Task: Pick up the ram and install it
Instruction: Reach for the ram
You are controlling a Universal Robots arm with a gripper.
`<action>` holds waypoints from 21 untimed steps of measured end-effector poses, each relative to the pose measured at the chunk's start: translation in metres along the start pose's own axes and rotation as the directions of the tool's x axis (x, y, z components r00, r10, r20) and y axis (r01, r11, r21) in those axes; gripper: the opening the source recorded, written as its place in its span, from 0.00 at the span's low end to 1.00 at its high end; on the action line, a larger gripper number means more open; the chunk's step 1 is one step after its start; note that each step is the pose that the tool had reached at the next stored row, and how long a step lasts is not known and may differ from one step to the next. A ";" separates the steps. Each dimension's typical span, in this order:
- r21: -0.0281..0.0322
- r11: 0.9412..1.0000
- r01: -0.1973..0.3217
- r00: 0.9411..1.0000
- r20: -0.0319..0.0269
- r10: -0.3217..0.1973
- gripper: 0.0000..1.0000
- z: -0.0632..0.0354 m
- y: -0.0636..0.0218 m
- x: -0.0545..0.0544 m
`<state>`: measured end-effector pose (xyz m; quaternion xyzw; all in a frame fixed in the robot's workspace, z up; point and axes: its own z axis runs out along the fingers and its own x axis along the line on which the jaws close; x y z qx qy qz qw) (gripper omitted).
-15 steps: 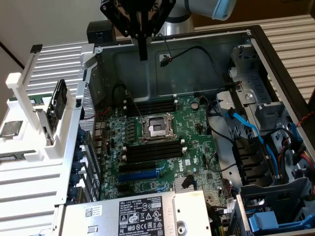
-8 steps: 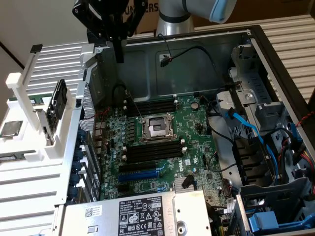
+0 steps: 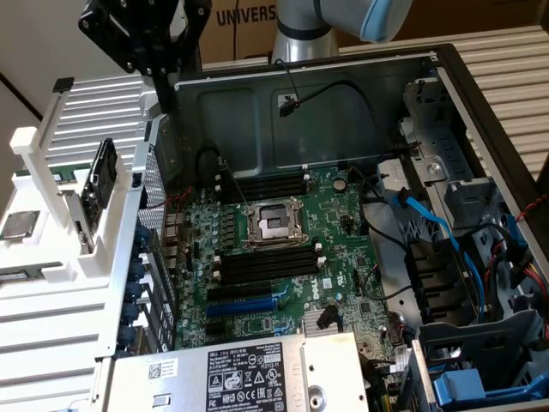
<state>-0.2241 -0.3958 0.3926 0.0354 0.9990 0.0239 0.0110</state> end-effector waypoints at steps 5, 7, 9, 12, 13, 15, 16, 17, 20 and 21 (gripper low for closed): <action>0.000 1.000 0.000 1.000 0.000 0.000 0.10 -0.0008 -0.0018 0.032; 0.000 1.000 0.000 1.000 0.000 0.000 0.10 -0.0009 -0.0022 0.041; 0.000 1.000 0.000 1.000 0.000 0.000 0.10 -0.0012 -0.0027 0.050; 0.000 1.000 0.000 1.000 0.000 0.000 0.10 -0.0015 -0.0029 0.068; 0.000 1.000 0.000 1.000 0.000 0.000 0.10 -0.0016 -0.0029 0.073; 0.000 1.000 0.000 1.000 0.000 0.000 0.10 -0.0018 -0.0029 0.082; 0.000 1.000 0.000 1.000 0.000 0.000 0.10 -0.0019 -0.0029 0.086; 0.000 1.000 0.000 1.000 0.000 0.000 0.10 -0.0020 -0.0029 0.091; 0.000 1.000 0.000 1.000 0.000 0.000 0.10 -0.0023 -0.0029 0.105; 0.000 1.000 0.000 1.000 0.000 0.000 0.10 -0.0024 -0.0029 0.109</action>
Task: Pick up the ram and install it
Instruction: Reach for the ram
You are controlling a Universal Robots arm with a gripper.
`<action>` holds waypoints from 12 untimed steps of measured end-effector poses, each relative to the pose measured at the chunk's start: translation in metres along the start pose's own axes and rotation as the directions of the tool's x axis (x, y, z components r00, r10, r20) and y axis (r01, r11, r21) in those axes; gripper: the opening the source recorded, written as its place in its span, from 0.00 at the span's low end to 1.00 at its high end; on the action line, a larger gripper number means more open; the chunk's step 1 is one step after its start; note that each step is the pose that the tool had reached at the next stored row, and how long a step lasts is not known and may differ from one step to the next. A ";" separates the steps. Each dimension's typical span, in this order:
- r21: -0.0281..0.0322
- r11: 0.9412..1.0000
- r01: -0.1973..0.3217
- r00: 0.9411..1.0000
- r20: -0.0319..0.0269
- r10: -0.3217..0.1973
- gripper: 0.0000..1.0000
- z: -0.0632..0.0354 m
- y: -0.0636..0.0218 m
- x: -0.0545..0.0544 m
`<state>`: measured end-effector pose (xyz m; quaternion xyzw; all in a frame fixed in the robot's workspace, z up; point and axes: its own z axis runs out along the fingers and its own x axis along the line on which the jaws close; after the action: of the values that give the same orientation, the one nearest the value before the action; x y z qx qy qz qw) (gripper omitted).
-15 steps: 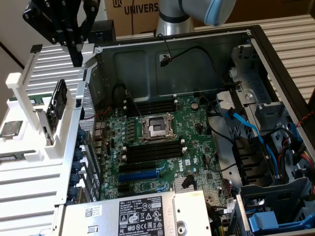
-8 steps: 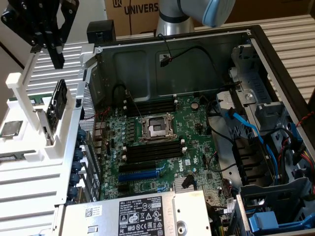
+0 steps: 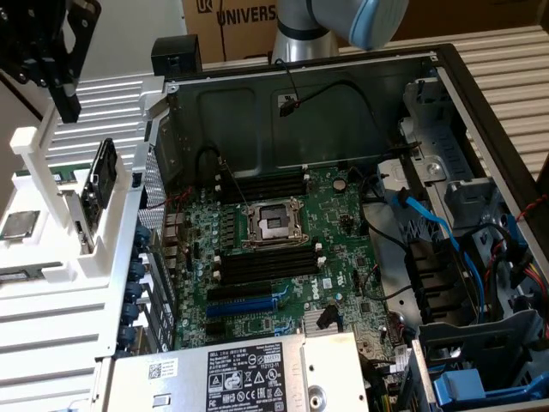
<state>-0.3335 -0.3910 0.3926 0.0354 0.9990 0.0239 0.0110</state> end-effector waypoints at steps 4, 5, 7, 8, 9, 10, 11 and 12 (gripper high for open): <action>0.000 1.000 0.000 1.000 0.000 0.000 0.10 -0.0004 0.0000 0.018; 0.000 1.000 0.000 1.000 0.000 0.000 0.10 -0.0007 0.0000 0.032; 0.000 1.000 0.000 1.000 0.000 0.000 0.10 -0.0008 0.0000 0.041; 0.000 1.000 0.000 1.000 0.000 0.000 0.10 -0.0010 -0.0001 0.046; 0.000 1.000 0.000 1.000 0.000 0.000 0.10 -0.0011 0.0000 0.050; 0.000 1.000 0.000 1.000 0.000 0.000 0.10 -0.0011 0.0000 0.055; 0.000 1.000 0.000 1.000 0.000 0.000 0.10 -0.0012 0.0000 0.059; 0.000 1.000 0.000 1.000 0.000 0.000 0.10 -0.0014 -0.0001 0.068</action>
<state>-0.4017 -0.3864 0.3926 0.0353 0.9990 0.0239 0.0110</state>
